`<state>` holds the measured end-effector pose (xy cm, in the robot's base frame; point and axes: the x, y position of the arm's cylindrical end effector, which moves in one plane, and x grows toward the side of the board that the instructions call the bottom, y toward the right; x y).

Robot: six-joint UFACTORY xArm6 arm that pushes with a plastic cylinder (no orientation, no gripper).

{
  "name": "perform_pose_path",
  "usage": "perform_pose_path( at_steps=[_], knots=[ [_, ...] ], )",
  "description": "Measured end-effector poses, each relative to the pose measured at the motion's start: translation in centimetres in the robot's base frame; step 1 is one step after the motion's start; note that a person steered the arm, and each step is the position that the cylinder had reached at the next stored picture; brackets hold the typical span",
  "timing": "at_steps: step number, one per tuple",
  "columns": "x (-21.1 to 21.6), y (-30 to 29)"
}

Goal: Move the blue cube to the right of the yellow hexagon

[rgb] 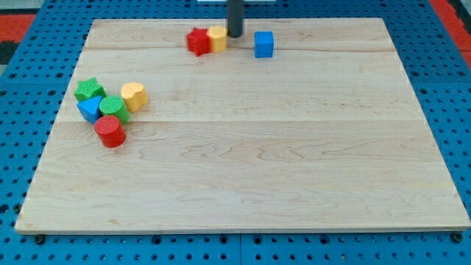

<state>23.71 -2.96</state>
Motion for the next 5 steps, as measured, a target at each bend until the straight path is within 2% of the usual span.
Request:
perform_pose_path(
  at_steps=[2,3,4,5],
  knots=[
    [-2.4,7.2],
    [-0.5,14.4],
    [3.6,14.8],
    [6.6,9.7]
  ],
)
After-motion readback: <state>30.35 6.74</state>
